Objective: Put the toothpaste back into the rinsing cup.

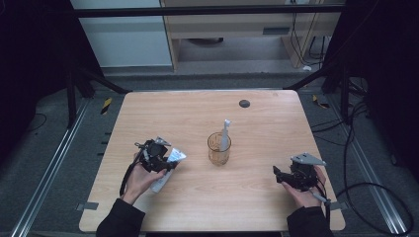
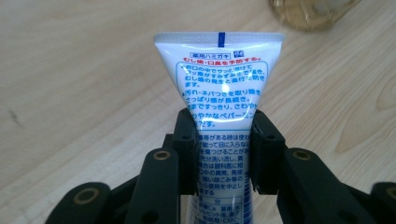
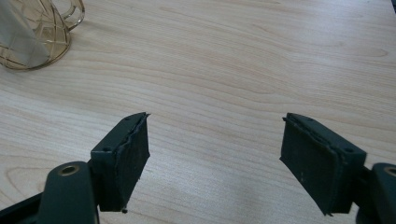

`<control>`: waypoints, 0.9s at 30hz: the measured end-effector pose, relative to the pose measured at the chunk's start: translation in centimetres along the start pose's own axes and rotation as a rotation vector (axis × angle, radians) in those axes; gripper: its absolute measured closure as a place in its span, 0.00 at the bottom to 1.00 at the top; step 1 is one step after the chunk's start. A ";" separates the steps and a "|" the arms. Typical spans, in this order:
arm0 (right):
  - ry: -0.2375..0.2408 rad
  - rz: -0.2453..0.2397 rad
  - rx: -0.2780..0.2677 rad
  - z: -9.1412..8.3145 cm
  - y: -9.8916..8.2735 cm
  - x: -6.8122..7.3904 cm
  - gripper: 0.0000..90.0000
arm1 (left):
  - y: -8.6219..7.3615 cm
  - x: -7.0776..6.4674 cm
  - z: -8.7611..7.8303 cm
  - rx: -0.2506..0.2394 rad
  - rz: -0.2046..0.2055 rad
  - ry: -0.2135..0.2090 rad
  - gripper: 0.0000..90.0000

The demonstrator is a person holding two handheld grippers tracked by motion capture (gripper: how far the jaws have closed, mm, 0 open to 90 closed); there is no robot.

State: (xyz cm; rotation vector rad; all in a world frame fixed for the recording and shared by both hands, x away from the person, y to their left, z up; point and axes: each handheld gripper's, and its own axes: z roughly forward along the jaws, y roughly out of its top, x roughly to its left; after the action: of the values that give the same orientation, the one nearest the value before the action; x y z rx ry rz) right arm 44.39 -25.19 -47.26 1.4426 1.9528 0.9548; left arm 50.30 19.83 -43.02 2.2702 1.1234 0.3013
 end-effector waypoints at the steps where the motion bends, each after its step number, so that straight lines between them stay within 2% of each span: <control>1: 0.000 0.000 -0.002 0.0 0.0 0.0 0.25 | 0.1 -0.1 -0.3 -0.029 -0.007 0.005 0.75; 6: -0.004 0.010 -0.013 -0.1 0.0 0.1 0.23 | 0.3 -0.4 -1.7 -0.136 -0.020 0.026 0.75; 12: -0.013 0.006 -0.018 -0.1 0.1 0.1 0.20 | 0.6 -0.5 -2.7 -0.234 -0.037 0.071 0.75; 17: -0.012 0.009 -0.018 -0.1 0.2 0.2 0.19 | 1.6 -0.3 -3.9 -0.338 -0.061 0.106 0.75; 22: -0.012 0.011 -0.018 -0.1 0.1 0.2 0.19 | 3.0 -0.2 -4.3 -0.410 -0.083 0.104 0.75; 27: -0.015 0.003 -0.017 0.0 0.1 0.3 0.19 | 4.3 -0.7 -4.0 -0.474 -0.090 0.108 0.75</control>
State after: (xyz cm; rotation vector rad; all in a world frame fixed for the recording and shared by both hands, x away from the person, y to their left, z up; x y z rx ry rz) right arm 44.35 -24.91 -47.14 1.4395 1.9272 0.9569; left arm 50.94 18.84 -37.26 1.7988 1.0702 0.5919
